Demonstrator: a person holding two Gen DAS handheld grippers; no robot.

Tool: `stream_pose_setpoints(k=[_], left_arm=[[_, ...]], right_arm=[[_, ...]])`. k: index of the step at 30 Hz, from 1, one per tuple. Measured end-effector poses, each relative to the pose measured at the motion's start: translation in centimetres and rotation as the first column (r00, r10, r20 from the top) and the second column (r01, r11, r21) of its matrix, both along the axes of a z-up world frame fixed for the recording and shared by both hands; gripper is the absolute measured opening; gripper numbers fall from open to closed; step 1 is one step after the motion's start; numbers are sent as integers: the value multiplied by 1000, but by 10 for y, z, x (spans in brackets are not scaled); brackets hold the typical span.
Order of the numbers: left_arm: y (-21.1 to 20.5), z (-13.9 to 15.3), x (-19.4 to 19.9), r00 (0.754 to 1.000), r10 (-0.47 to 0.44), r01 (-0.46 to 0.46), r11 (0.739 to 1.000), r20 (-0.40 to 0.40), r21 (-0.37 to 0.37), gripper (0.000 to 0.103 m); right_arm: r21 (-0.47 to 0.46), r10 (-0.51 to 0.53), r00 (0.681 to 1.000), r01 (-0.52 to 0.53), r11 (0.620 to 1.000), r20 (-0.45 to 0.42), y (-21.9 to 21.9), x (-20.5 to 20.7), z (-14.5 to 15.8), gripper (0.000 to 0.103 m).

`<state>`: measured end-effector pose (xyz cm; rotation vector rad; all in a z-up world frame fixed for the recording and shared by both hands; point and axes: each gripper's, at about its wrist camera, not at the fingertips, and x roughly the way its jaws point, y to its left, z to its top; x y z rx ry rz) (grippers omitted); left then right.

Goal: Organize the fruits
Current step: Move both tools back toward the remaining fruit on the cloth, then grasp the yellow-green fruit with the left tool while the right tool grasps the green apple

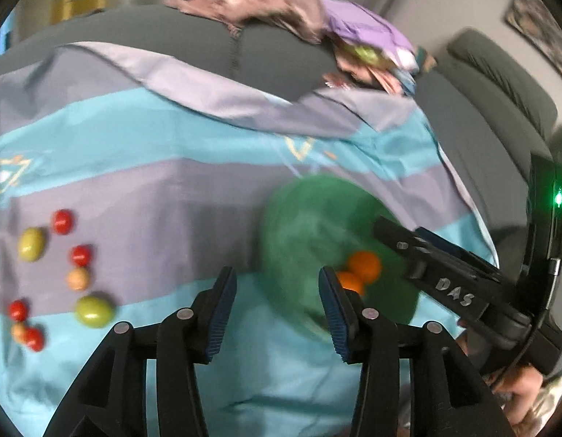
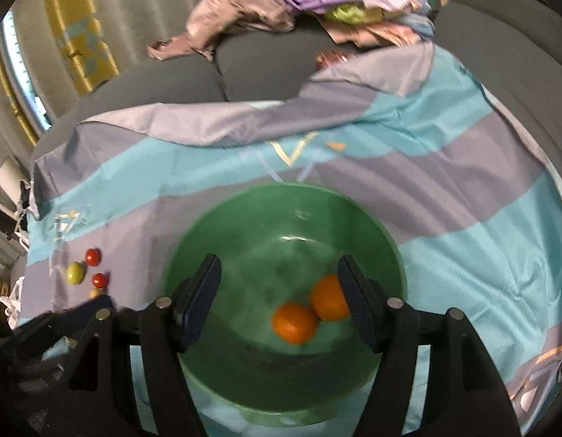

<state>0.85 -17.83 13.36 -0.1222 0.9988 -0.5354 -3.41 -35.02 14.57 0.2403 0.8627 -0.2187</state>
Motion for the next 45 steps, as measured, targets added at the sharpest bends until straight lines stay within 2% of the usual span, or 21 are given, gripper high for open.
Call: stream_pose_setpoints(k=[5,8,11,15,18,22,28,35,38,40,45], left_arm=[[78,6,3,989,142,-145,988,48,53,48],[125,-3,5,971,234,-238,966,48,96,48],[165,-19,8,950,311,-312,942,27,125,48],[191,-35,20,928,372,-369,925,-13,94,48],[199,-42,37,920,391,-387,917,-31,97,48],[207,-52,60,925,377,-371,923,-46,105,48],[211,-80,89,930,356,-345,932,-96,115,48],[212,-102,106,928,348,-335,936,-134,113,48],[210,-105,108,931,340,-329,939,-135,99,48],[210,-109,111,929,344,-333,938,-134,100,48],[206,-116,116,931,343,-331,937,-123,112,48]], right_arm=[[6,108,993,-109,994,48,37,5,10,66],[22,195,979,-196,980,58,66,14,10,66],[61,284,958,-286,956,47,98,24,1,66],[86,404,915,-404,911,18,143,35,-18,66],[95,481,877,-476,874,-25,173,42,-36,65],[95,574,812,-566,819,-110,209,59,-62,64],[53,622,758,-625,779,-198,231,74,-96,59],[41,637,734,-647,761,-235,243,80,-116,56],[-8,638,726,-662,750,-256,251,80,-121,52],[-23,640,719,-669,743,-269,254,79,-125,46],[-59,638,716,-677,733,-284,255,76,-129,41]])
